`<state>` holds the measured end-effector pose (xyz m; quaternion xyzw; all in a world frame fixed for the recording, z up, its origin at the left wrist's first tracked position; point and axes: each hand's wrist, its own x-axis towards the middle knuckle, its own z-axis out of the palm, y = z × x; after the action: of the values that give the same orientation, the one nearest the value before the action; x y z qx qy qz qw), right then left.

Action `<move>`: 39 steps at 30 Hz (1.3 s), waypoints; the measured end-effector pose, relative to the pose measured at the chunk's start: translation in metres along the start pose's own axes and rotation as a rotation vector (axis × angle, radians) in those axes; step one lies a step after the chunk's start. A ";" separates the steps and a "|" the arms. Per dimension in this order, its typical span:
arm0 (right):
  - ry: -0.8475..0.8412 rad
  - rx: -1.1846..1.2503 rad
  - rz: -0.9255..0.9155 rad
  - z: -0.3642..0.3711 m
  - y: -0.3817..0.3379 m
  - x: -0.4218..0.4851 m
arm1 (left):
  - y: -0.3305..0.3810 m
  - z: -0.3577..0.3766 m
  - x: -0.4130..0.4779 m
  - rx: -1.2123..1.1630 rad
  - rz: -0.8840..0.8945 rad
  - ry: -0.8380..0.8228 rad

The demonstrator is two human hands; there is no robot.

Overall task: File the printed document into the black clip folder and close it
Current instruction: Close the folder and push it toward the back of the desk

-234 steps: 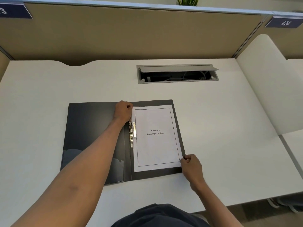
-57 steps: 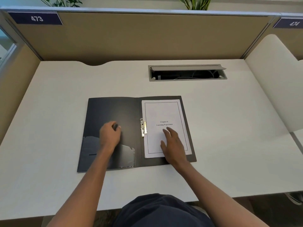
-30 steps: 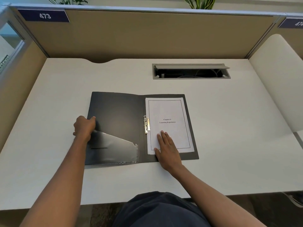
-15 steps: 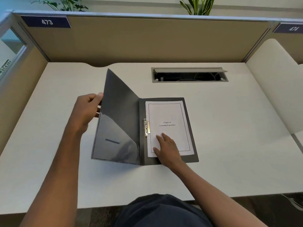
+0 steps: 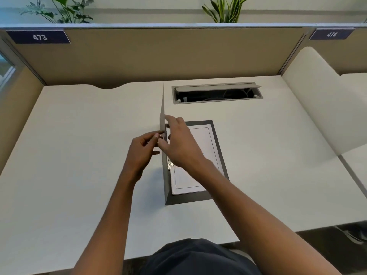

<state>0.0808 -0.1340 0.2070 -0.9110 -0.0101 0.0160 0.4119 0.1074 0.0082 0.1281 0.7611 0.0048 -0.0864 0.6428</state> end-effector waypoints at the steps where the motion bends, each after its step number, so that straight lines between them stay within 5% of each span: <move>1: 0.005 0.007 0.016 -0.005 0.006 -0.001 | -0.003 0.006 0.000 0.021 0.005 -0.026; 14: 0.115 -0.192 0.341 -0.053 0.138 -0.006 | -0.058 0.080 0.008 0.681 0.013 -0.275; 25: 0.015 -0.241 0.507 -0.024 0.211 -0.012 | -0.082 0.133 0.011 1.042 -0.051 -0.209; 39: -0.073 -0.494 0.328 0.006 0.238 -0.021 | -0.088 0.153 0.013 1.178 -0.113 -0.136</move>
<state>0.0605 -0.2872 0.0247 -0.9720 0.1187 0.1122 0.1689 0.0901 -0.1280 0.0159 0.9809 -0.0447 -0.1572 0.1057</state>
